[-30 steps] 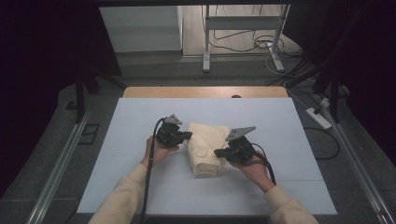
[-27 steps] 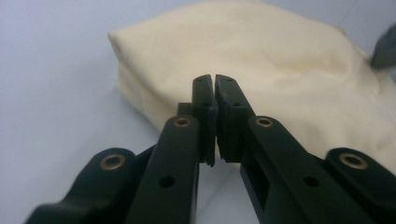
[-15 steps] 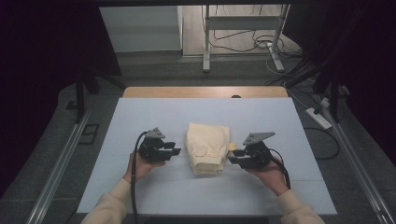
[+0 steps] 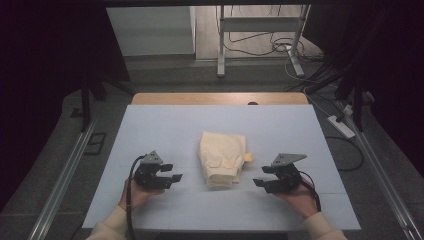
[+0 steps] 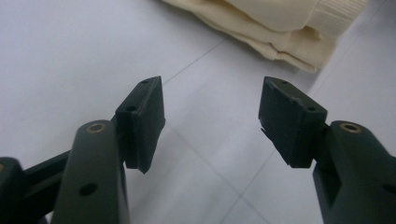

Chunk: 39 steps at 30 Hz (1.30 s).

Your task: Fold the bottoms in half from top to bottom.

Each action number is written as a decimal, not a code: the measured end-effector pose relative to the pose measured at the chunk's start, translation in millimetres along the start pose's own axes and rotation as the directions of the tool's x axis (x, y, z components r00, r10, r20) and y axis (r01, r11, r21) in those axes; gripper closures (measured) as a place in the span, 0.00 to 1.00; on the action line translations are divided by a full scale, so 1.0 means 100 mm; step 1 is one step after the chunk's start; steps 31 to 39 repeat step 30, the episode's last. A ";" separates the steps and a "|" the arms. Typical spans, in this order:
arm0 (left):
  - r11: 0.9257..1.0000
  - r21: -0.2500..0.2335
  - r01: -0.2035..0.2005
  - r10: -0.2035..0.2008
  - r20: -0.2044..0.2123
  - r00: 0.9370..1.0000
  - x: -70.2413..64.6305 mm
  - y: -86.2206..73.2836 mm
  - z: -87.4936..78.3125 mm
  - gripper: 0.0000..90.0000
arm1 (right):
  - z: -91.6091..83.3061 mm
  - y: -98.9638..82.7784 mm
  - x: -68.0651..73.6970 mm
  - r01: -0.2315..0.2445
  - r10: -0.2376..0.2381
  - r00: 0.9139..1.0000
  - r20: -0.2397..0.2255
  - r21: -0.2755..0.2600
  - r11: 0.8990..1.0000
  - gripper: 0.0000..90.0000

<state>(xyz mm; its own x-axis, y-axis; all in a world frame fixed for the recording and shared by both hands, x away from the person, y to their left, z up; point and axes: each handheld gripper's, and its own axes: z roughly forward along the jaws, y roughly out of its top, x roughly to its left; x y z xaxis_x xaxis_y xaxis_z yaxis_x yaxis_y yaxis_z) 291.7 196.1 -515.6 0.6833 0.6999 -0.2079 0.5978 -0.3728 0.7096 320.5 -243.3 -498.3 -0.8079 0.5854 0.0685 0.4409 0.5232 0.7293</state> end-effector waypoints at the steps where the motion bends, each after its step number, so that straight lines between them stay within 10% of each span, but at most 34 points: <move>1: 1.000 0.001 0.003 -0.003 -0.003 1.000 0.00 -0.02 -0.02 0.44 | -0.01 -0.02 -0.02 -0.005 0.005 1.000 0.001 -0.006 1.000 0.43; 39: 1.000 0.000 0.014 -0.014 -0.007 1.000 0.02 -0.14 -0.08 0.42 | -0.10 -0.13 -0.07 -0.022 0.022 1.000 0.013 -0.035 0.999 0.42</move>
